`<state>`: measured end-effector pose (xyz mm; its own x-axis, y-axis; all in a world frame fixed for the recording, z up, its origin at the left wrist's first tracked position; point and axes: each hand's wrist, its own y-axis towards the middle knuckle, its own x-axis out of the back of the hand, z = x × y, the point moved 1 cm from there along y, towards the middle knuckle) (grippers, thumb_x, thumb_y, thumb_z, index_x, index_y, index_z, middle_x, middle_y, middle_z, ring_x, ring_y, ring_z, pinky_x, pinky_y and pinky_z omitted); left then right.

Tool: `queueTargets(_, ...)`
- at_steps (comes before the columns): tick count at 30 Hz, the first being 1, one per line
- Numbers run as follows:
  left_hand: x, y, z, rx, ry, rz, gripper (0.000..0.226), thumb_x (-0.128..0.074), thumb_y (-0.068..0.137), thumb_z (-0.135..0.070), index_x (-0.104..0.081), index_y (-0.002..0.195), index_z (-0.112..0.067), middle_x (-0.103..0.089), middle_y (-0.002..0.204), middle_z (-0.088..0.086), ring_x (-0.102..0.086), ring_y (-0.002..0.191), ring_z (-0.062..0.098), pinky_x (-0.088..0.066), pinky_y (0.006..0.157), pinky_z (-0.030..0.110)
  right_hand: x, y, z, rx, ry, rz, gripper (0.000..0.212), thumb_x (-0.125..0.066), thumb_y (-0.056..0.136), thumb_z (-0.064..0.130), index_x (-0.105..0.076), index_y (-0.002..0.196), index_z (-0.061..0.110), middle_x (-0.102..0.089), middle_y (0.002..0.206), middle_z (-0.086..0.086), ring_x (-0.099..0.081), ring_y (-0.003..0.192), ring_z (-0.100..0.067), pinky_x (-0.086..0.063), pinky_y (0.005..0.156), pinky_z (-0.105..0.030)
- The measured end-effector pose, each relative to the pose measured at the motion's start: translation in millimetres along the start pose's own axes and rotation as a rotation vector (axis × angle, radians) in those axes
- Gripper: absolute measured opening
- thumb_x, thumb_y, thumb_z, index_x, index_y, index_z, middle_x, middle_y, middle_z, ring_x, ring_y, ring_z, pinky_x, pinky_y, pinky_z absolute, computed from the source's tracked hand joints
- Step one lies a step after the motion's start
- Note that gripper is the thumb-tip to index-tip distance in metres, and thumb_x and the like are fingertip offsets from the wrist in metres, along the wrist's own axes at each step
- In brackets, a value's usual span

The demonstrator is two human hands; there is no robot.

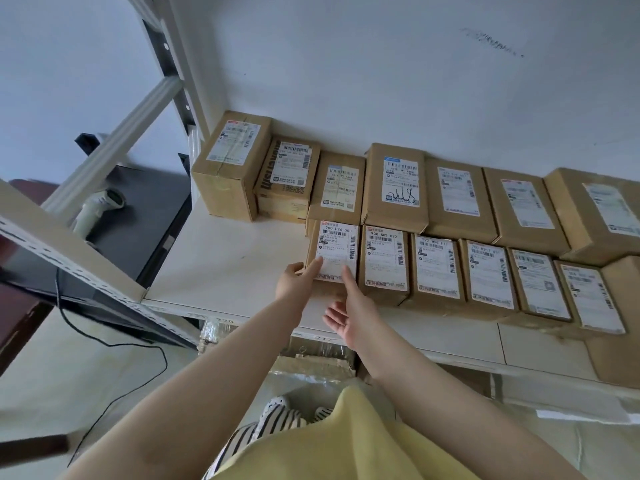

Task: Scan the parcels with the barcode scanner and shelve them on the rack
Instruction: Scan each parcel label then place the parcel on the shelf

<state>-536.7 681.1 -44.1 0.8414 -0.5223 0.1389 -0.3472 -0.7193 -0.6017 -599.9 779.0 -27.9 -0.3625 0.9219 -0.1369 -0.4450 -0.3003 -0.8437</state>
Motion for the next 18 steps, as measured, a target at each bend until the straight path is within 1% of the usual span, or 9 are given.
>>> queueTargets(1, 0, -3, 2, 0.0, -0.011, -0.011, 0.067, -0.061, 0.095, -0.053, -0.048, 0.146, -0.012, -0.058, 0.138, 0.008, -0.054, 0.124, 0.026, -0.041, 0.094, 0.035, 3, -2, -4, -0.004, -0.028, 0.01, 0.05, -0.075, 0.082, 0.052, -0.056, 0.096, 0.009, -0.049, 0.087, -0.011, -0.047, 0.088, -0.024, -0.049, 0.104, -0.048)
queueTargets(2, 2, -7, 3, -0.004, -0.022, -0.026, 0.066, -0.058, 0.096, -0.053, -0.048, 0.146, -0.012, -0.058, 0.139, 0.009, -0.053, 0.124, 0.027, -0.041, 0.096, 0.036, 5, -5, -8, -0.003, -0.061, 0.023, 0.05, -0.075, 0.081, 0.052, -0.057, 0.102, 0.01, -0.053, 0.088, -0.014, -0.055, 0.088, -0.027, -0.047, 0.106, -0.049)
queueTargets(3, 4, -11, 5, -0.001, -0.044, -0.048, 0.062, -0.056, 0.098, -0.052, -0.049, 0.145, -0.011, -0.059, 0.136, 0.008, -0.054, 0.121, 0.026, -0.04, 0.095, 0.035, 7, -7, -15, 0.0, -0.096, 0.037, 0.048, -0.076, 0.082, 0.05, -0.058, 0.102, 0.011, -0.036, 0.091, 0.004, -0.036, 0.087, -0.016, -0.047, 0.106, -0.048)
queueTargets(4, 9, -15, 9, 0.007, -0.075, -0.079, 0.057, -0.054, 0.1, -0.049, -0.051, 0.142, -0.011, -0.059, 0.131, 0.006, -0.053, 0.117, 0.024, -0.039, 0.093, 0.034, 7, -8, -22, 0.007, -0.144, 0.053, 0.043, -0.075, 0.083, 0.049, -0.059, 0.097, 0.012, -0.055, 0.126, -0.024, -0.054, 0.124, -0.034, -0.051, 0.102, -0.044)
queueTargets(5, 15, -18, 14, 0.022, -0.11, -0.118, 0.052, -0.054, 0.101, -0.046, -0.053, 0.138, -0.011, -0.059, 0.125, 0.004, -0.053, 0.115, 0.024, -0.04, 0.094, 0.034, 7, -9, -29, 0.006, -0.192, 0.075, 0.039, -0.074, 0.084, 0.048, -0.06, 0.093, 0.014, -0.064, 0.098, -0.016, -0.066, 0.094, -0.027, -0.054, 0.094, -0.039)
queueTargets(8, 46, -28, 38, 0.089, -0.233, -0.233, 0.039, -0.058, 0.101, -0.036, -0.061, 0.126, -0.006, -0.063, 0.111, 0.005, -0.059, 0.106, 0.024, -0.047, 0.097, 0.038, -4, -12, -48, 0.026, -0.292, 0.174, 0.034, -0.071, 0.088, 0.045, -0.063, 0.093, 0.013, -0.066, 0.094, -0.006, -0.063, 0.085, -0.021, -0.053, 0.082, -0.034)
queueTargets(10, 74, -38, 56, 0.144, -0.345, -0.295, 0.022, -0.061, 0.1, -0.026, -0.068, 0.105, -0.005, -0.068, 0.099, 0.005, -0.061, 0.088, 0.019, -0.051, 0.086, 0.034, -18, -13, -59, 0.049, -0.34, 0.21, 0.031, -0.071, 0.09, 0.041, -0.066, 0.087, 0.011, -0.068, 0.08, -0.004, -0.062, 0.071, -0.018, -0.052, 0.075, -0.033)
queueTargets(12, 106, -50, 69, 0.186, -0.445, -0.346, 0.014, -0.062, 0.099, -0.019, -0.069, 0.091, -0.009, -0.07, 0.091, 0.005, -0.062, 0.079, 0.016, -0.053, 0.079, 0.029, -38, -16, -71, 0.068, -0.404, 0.251, 0.03, -0.072, 0.089, 0.04, -0.068, 0.079, 0.012, -0.07, 0.07, -0.002, -0.061, 0.062, -0.017, -0.051, 0.067, -0.031)
queueTargets(18, 206, -77, 100, 0.18, -0.643, -0.477, 0.015, -0.06, 0.099, -0.014, -0.068, 0.087, -0.01, -0.068, 0.082, 0.004, -0.061, 0.073, 0.014, -0.052, 0.073, 0.026, -101, -35, -115, 0.098, -0.47, 0.369, 0.018, -0.071, 0.092, 0.026, -0.065, 0.084, 0.011, -0.066, 0.069, -0.002, -0.059, 0.055, -0.012, -0.046, 0.052, -0.022)
